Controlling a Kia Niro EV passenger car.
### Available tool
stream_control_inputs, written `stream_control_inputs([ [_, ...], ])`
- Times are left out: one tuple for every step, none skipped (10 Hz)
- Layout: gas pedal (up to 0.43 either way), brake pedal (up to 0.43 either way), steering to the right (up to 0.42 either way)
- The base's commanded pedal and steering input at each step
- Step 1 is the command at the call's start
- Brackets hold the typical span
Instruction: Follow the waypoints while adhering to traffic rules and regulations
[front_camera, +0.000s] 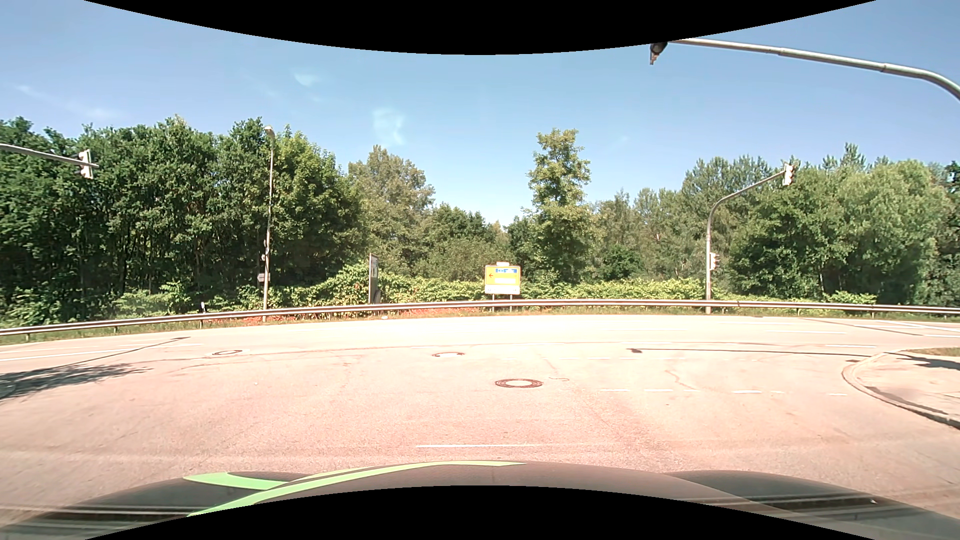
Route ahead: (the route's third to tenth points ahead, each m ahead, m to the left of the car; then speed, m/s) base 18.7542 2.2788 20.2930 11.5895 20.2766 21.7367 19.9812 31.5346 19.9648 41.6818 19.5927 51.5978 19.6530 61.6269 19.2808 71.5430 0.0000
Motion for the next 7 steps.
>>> stream_control_inputs([
  [0.0,0.36,-0.024],
  [0.0,0.36,-0.024],
  [0.0,0.36,-0.024],
  [0.0,0.36,-0.024],
  [0.0,0.36,-0.024],
  [0.0,0.36,-0.024],
  [0.0,0.36,-0.024],
])
